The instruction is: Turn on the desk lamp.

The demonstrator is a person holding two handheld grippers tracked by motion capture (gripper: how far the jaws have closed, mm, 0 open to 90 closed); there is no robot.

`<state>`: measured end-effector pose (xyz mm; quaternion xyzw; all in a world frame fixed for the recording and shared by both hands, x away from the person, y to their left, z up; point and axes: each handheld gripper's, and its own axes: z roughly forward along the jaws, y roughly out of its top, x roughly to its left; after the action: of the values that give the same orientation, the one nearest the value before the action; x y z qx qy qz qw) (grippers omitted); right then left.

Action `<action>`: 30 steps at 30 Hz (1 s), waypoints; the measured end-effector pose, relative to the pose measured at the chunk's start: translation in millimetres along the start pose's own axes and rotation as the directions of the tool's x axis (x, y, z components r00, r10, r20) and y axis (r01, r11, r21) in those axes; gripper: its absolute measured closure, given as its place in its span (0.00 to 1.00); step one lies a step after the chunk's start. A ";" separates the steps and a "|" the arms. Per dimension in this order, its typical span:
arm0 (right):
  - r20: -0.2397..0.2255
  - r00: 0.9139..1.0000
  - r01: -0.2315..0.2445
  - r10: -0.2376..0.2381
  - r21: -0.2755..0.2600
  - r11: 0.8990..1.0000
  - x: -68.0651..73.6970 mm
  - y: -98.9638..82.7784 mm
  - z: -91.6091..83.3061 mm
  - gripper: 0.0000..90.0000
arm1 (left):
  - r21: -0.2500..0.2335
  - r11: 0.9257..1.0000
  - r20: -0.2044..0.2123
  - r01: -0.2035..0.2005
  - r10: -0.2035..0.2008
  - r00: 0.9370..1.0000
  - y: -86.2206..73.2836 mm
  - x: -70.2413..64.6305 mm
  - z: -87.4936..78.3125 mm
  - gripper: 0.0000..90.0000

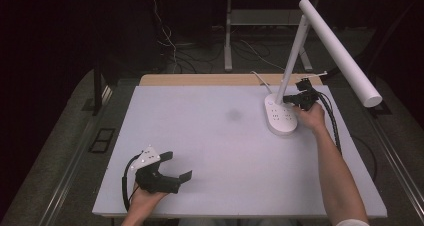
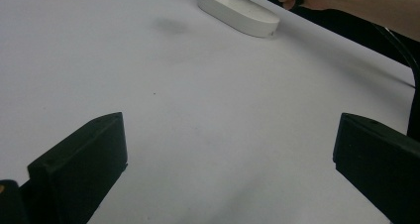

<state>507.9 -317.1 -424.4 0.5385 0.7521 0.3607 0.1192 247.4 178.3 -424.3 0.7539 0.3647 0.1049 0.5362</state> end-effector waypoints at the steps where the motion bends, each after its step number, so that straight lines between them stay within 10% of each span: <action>1: 0.000 1.000 0.001 -0.001 -0.002 1.000 -0.4 0.1 -0.2 1.00 | 0.002 1.000 0.000 -0.001 0.001 1.000 -0.1 0.0 0.3 0.00; 30: -0.025 1.000 0.008 -0.008 -0.029 1.000 1.2 2.6 -34.2 1.00 | 0.003 1.000 0.001 -0.002 0.002 1.000 0.4 -0.6 0.9 0.00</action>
<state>489.9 -329.7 -398.1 0.5291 0.7505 0.3778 0.1189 247.6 177.2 -424.2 0.7553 0.3638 0.1045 0.5351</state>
